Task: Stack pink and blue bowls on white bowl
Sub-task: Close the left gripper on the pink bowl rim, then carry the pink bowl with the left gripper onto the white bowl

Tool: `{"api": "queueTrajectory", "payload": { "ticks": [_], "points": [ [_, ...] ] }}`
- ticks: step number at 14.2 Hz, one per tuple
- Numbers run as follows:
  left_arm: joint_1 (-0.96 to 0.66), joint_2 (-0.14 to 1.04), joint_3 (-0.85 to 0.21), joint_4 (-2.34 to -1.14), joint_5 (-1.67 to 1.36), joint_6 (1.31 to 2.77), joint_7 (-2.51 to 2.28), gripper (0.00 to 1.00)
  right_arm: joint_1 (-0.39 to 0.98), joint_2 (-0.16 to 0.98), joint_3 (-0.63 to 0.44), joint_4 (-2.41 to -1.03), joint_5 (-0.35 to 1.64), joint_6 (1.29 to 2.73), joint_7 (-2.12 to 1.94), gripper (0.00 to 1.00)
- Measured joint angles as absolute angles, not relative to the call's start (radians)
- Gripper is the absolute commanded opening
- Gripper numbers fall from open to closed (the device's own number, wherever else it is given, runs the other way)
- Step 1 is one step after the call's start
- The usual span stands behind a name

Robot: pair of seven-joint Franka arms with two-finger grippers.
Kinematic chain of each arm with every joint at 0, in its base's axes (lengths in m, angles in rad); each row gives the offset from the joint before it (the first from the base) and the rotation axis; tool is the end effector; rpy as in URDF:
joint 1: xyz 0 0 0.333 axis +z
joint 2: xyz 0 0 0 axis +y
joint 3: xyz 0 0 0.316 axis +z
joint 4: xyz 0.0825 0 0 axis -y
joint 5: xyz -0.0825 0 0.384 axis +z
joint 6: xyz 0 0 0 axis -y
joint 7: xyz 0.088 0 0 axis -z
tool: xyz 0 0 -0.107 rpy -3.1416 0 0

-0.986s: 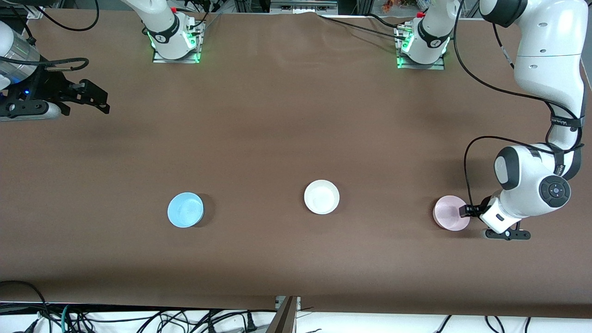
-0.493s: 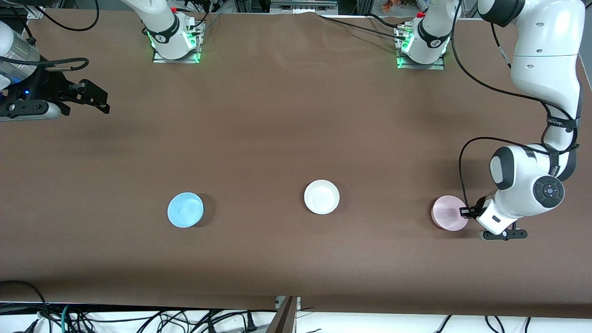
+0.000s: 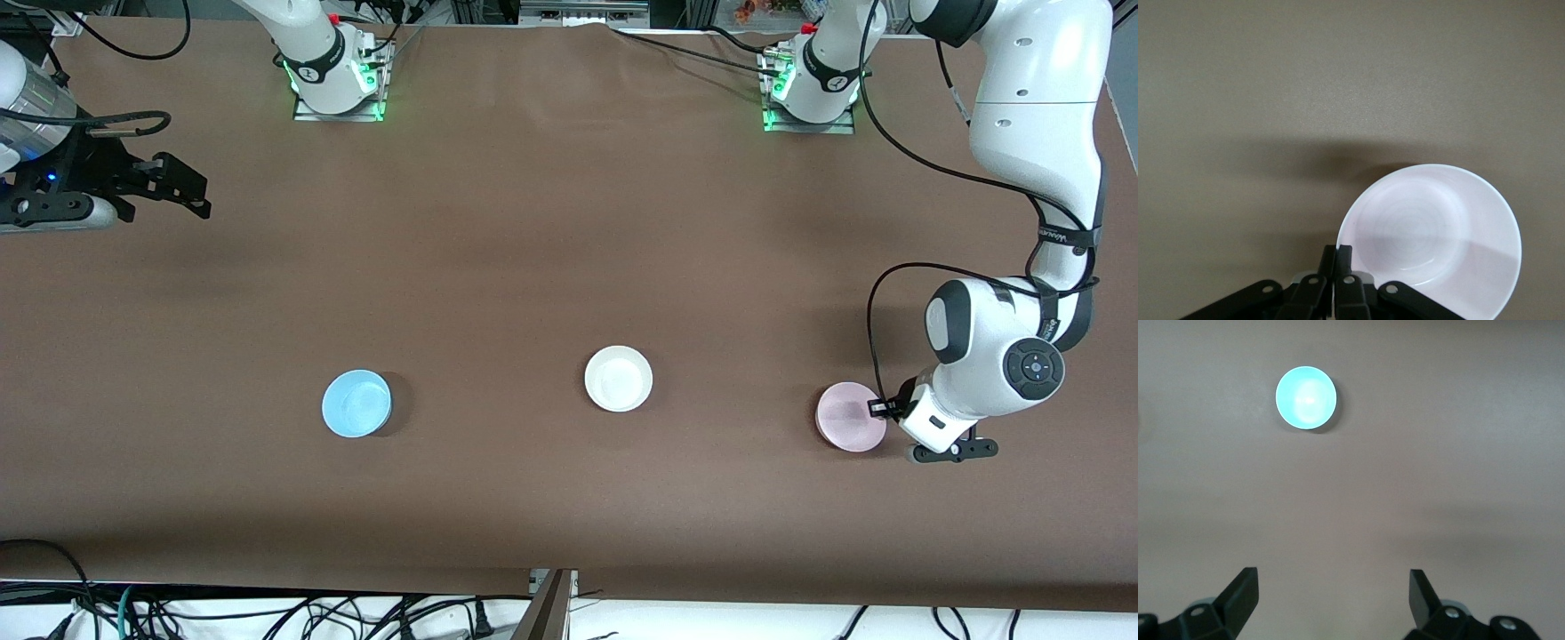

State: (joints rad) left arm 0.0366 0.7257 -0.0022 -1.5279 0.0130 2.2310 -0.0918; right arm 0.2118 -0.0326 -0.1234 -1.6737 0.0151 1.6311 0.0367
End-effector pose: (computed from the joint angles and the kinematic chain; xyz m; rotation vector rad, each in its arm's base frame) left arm 0.7065 0.0249 0.2274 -3.1265 -0.1857 0.0350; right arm 0.5458 0.0489 0.5988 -3.1221 -0.0793 0.0178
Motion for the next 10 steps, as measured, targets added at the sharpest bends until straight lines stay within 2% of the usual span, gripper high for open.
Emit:
{"api": "queueTrajectory", "payload": {
  "ticks": [6, 10],
  "points": [
    [0.032, 0.571, -0.11, -1.504, -0.021, 2.027, -0.27, 0.0, 0.212, -0.033, -0.123, -1.674, 0.015, 1.631, 0.037, 1.0],
    [0.012, 0.533, -0.24, -1.508, -0.021, 1.992, -0.543, 0.0, 0.212, -0.033, -0.123, -1.674, 0.015, 1.631, 0.037, 1.0]
  ]
}}
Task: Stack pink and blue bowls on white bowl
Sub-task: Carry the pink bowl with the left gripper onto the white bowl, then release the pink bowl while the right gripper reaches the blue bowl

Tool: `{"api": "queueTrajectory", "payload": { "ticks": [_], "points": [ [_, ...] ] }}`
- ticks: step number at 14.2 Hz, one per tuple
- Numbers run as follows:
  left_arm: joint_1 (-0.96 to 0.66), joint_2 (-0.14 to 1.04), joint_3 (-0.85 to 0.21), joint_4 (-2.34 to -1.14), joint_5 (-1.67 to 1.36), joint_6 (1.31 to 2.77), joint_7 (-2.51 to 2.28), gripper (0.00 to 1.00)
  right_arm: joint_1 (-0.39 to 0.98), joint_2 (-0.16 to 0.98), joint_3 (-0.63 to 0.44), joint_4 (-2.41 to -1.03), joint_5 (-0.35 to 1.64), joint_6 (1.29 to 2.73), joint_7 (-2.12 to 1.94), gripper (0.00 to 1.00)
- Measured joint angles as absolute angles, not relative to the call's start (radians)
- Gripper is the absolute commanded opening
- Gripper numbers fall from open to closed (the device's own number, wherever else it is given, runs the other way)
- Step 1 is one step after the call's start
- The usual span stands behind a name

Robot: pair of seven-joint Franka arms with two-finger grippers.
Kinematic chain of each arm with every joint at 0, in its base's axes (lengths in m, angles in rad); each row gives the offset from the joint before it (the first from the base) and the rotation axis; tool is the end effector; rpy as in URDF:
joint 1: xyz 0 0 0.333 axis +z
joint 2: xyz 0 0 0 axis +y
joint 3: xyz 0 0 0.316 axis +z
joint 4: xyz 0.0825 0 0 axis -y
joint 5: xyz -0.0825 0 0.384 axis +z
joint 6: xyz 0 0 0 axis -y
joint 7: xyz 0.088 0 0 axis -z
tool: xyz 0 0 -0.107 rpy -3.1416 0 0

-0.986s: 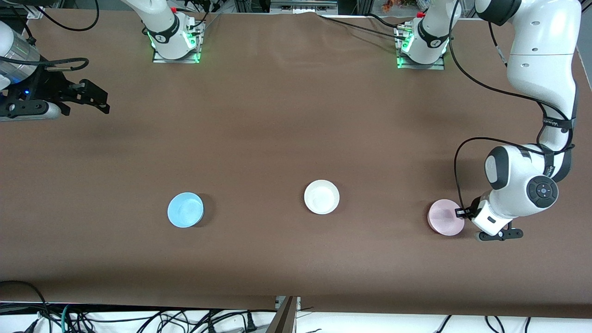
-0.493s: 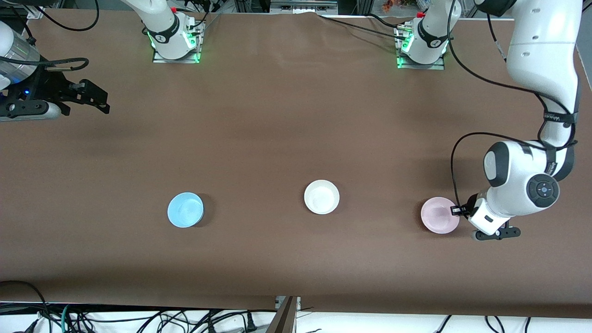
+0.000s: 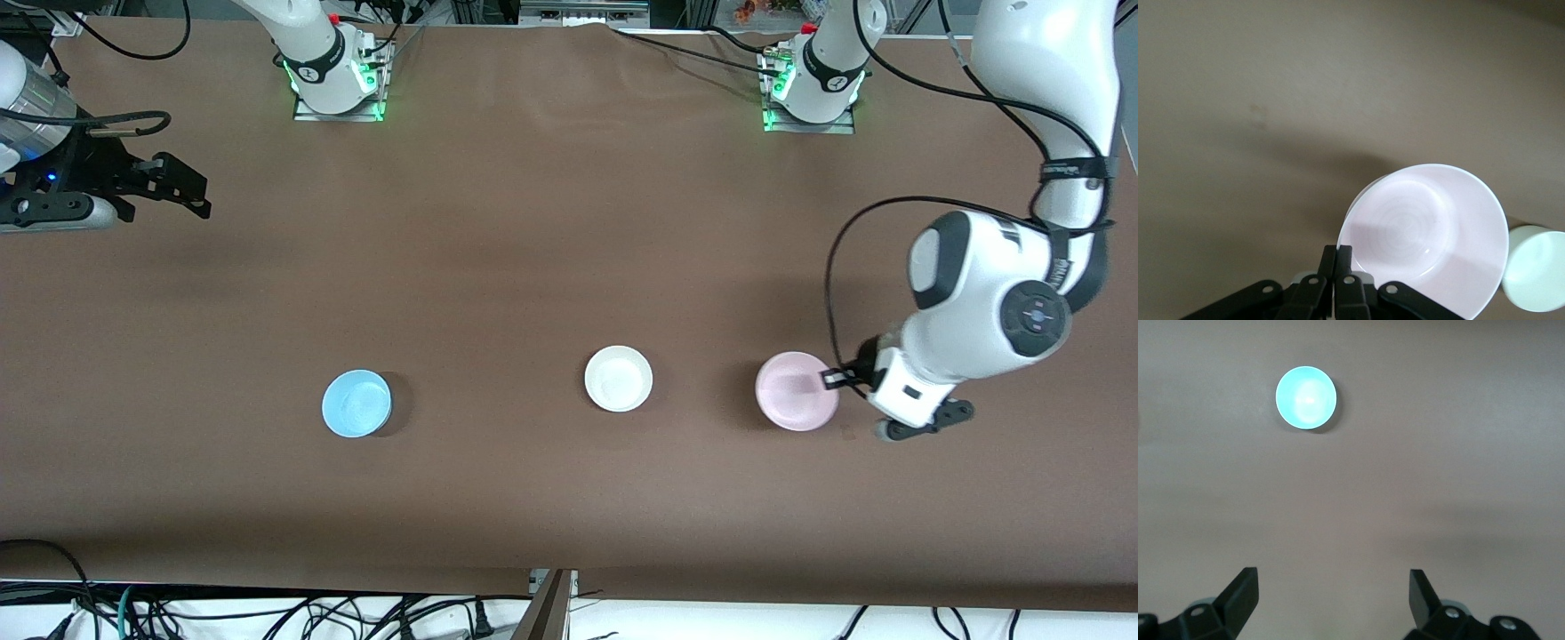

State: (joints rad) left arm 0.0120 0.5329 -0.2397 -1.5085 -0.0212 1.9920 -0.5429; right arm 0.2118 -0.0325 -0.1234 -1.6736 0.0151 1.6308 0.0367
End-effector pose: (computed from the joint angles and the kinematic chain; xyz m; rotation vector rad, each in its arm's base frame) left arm 0.6808 -0.1328 0.3602 2.9744 0.5324 -0.1292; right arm 0.5458 0.0489 0.5988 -3.1222 -0.0793 0.0183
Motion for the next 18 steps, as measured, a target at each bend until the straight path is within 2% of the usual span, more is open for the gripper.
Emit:
{"api": "queueTrajectory", "payload": {
  "ticks": [5, 10, 18],
  "points": [
    [-0.137, 0.583, -0.263, -1.507, -0.021, 2.017, -0.852, 0.0, 0.212, -0.033, -0.123, -1.674, 0.015, 1.631, 0.037, 1.0],
    [-0.247, 0.636, -0.264, -1.491, -0.021, 2.129, -1.101, 0.0, 0.212, -0.033, -0.123, -1.674, 0.015, 1.631, 0.037, 1.0],
    [-0.322, 0.713, -0.254, -1.417, -0.017, 2.185, -1.23, 0.0, 0.212, -0.029, -0.124, -1.674, 0.015, 1.638, 0.037, 1.0]
  ]
}}
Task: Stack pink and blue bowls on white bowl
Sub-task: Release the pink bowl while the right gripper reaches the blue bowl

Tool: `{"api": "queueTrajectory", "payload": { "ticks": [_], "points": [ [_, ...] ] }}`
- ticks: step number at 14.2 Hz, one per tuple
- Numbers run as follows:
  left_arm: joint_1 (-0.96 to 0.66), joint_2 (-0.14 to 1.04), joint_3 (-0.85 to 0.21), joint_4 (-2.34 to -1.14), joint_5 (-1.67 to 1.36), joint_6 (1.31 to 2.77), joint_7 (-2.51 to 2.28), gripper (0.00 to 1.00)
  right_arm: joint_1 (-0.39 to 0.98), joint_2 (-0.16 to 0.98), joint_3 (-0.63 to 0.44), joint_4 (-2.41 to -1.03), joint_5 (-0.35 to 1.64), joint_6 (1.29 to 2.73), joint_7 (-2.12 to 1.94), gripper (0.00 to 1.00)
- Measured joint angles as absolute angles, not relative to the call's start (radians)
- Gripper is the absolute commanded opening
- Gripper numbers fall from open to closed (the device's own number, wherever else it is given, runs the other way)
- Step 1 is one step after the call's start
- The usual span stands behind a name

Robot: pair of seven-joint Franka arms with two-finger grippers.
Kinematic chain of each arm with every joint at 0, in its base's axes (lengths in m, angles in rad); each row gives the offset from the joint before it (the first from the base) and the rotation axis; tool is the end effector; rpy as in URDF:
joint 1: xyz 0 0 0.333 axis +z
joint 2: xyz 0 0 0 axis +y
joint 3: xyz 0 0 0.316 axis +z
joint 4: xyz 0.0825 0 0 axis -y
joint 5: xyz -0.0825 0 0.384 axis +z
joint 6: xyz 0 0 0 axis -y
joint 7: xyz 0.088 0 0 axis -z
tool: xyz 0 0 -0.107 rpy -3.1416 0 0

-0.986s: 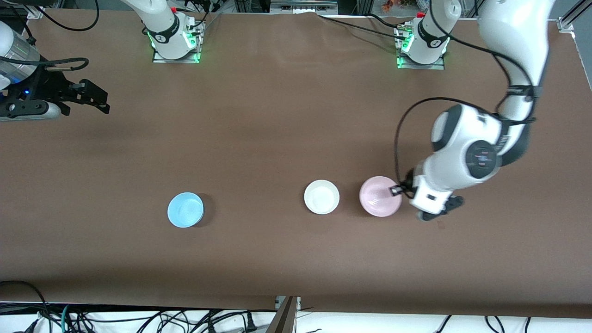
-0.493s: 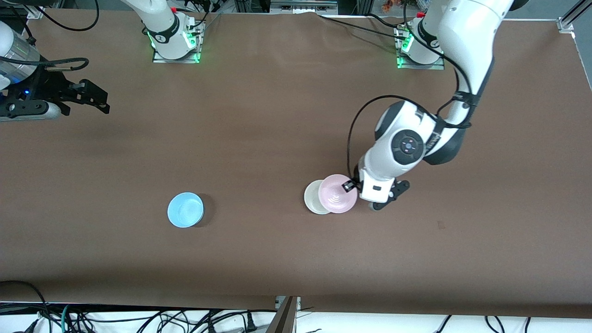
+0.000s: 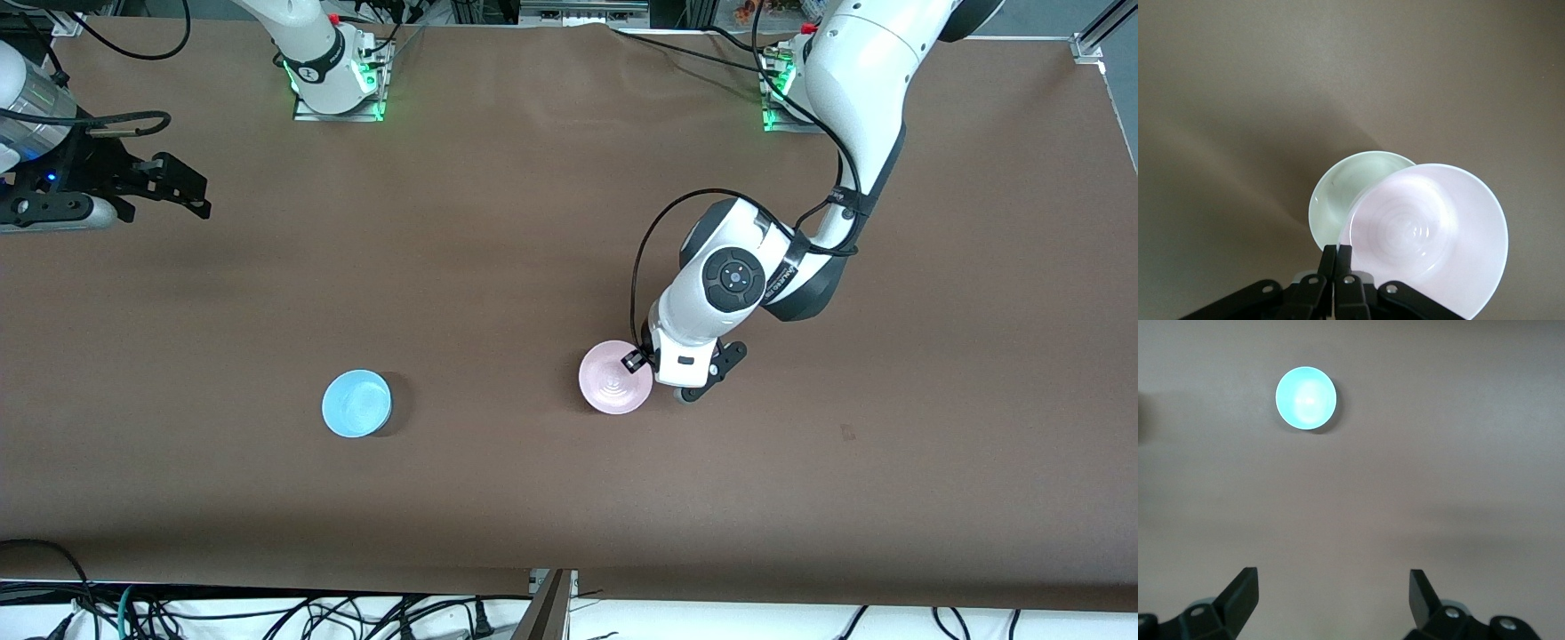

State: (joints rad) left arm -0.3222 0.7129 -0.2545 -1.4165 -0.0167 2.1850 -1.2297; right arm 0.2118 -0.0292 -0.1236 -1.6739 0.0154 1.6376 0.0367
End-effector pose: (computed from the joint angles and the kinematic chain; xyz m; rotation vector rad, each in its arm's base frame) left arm 0.6339 -0.3680 0.2951 2.7743 1.0574 -0.1369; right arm 0.5474 0.0490 0.5975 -3.1221 -0.0788 0.0133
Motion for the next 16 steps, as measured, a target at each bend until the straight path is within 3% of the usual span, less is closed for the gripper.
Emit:
{"api": "queueTrajectory", "payload": {
  "ticks": [10, 14, 15, 16],
  "points": [
    [-0.347, 0.753, -0.252, -1.428, 0.106, 2.198, -1.236, 0.0, 0.233, 0.163, -0.107, -1.659, 0.019, 1.688, 0.037, 1.0],
    [-0.354, 0.753, -0.252, -1.434, 0.107, 2.198, -1.236, 0.0, 0.257, 0.271, -0.104, -1.642, 0.02, 1.806, 0.033, 1.0],
    [-0.354, 0.753, -0.251, -1.434, 0.107, 2.198, -1.236, 0.02, 0.267, 0.294, -0.102, -1.64, 0.02, 1.846, 0.033, 1.0],
    [-0.353, 0.753, -0.248, -1.434, 0.109, 2.199, -1.236, 0.21, 0.275, 0.323, -0.1, -1.635, 0.02, 1.893, 0.033, 1.0]
  ]
}}
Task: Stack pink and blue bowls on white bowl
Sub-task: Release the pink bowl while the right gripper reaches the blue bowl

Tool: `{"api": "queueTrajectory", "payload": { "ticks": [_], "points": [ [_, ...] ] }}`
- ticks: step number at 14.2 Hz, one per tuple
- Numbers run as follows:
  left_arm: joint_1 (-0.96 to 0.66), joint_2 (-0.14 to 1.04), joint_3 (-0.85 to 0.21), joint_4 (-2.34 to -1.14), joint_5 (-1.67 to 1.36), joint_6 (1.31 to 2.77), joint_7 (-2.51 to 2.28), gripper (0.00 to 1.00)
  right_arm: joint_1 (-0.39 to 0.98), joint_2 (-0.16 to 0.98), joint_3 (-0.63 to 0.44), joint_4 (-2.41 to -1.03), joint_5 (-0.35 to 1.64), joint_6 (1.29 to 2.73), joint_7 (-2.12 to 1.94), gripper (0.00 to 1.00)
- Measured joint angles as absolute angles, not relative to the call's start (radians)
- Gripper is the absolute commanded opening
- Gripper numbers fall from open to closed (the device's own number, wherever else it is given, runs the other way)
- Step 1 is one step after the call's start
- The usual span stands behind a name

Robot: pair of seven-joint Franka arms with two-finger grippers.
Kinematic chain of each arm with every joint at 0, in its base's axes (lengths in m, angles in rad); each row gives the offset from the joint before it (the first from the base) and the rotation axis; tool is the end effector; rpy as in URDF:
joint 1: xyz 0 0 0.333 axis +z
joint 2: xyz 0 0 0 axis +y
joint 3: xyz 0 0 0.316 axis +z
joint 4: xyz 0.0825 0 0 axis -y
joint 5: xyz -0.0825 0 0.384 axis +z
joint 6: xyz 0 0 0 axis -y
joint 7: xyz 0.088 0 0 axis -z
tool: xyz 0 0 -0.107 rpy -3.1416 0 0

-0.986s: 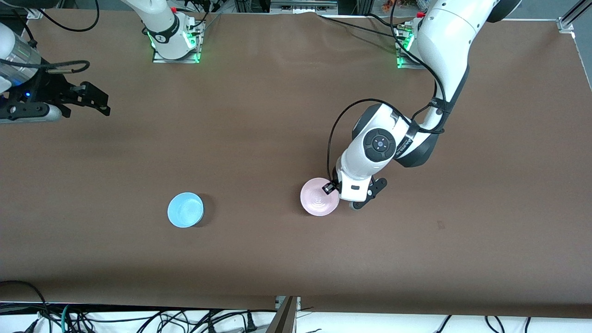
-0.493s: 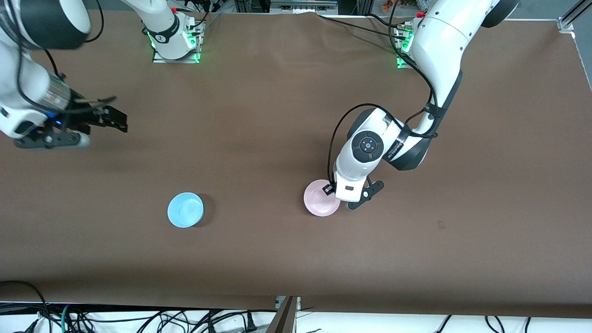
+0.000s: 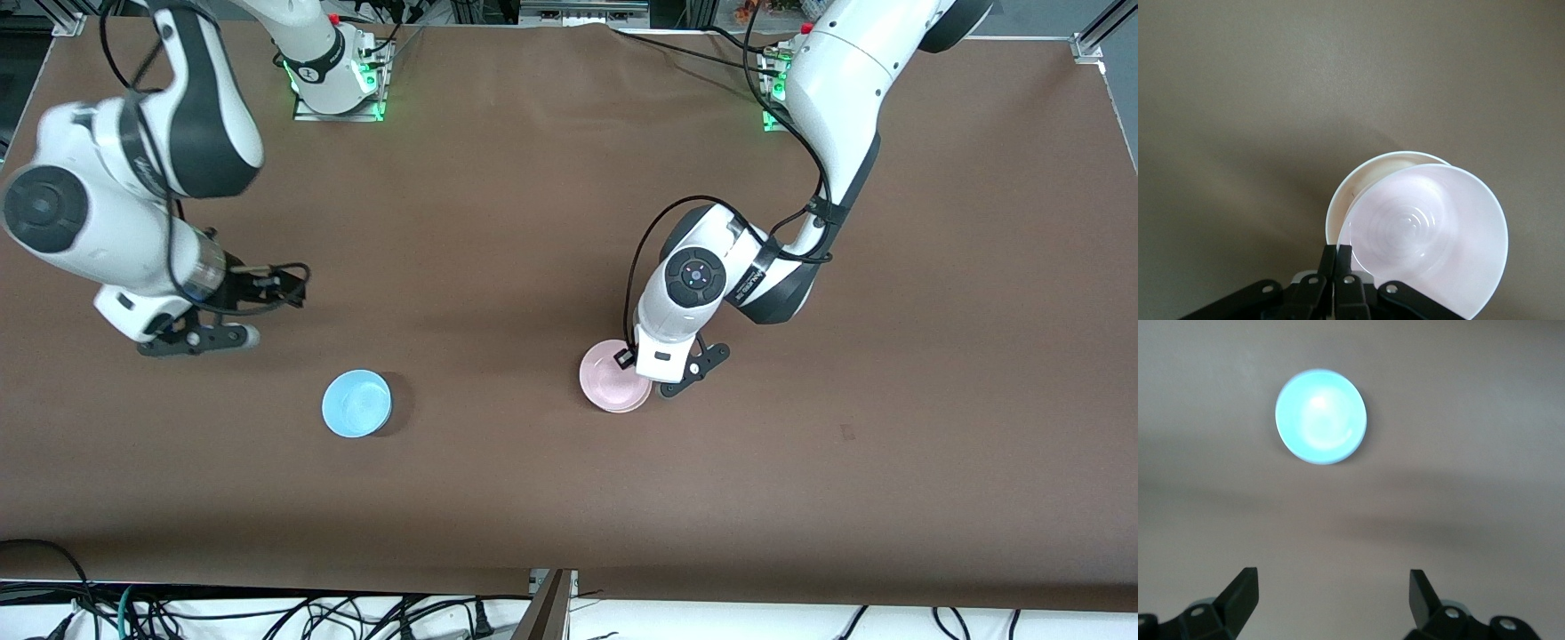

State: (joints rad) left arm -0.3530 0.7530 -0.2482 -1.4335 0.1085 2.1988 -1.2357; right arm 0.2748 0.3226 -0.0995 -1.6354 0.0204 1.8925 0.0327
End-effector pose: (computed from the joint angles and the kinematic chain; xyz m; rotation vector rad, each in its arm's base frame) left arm 0.6215 -0.3793 0.2587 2.9093 0.9639 -0.0631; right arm 0.6345 0.1202 0.4263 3.1134 0.2177 -0.0971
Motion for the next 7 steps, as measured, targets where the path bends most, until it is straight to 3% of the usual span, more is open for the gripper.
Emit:
{"api": "queueTrajectory", "payload": {
  "ticks": [1, 3, 5, 7],
  "points": [
    [-0.351, 0.753, -0.245, -1.433, 0.113, 2.2, -1.236, 0.45, 0.28, 0.359, -0.098, -1.625, 0.02, 1.938, 0.029, 1.0],
    [-0.341, 0.753, -0.238, -1.43, 0.116, 2.203, -1.236, 0.59, 0.281, 0.447, -0.096, -1.586, 0.031, 2.0, 0.01, 1.0],
    [-0.327, 0.753, -0.235, -1.428, 0.116, 2.205, -1.235, 0.68, 0.275, 0.528, -0.103, -1.552, 0.091, 2.033, -0.037, 1.0],
    [-0.318, 0.753, -0.235, -1.428, 0.116, 2.206, -1.235, 0.69, 0.259, 0.593, -0.108, -1.54, 0.129, 2.094, -0.096, 1.0]
  ]
}}
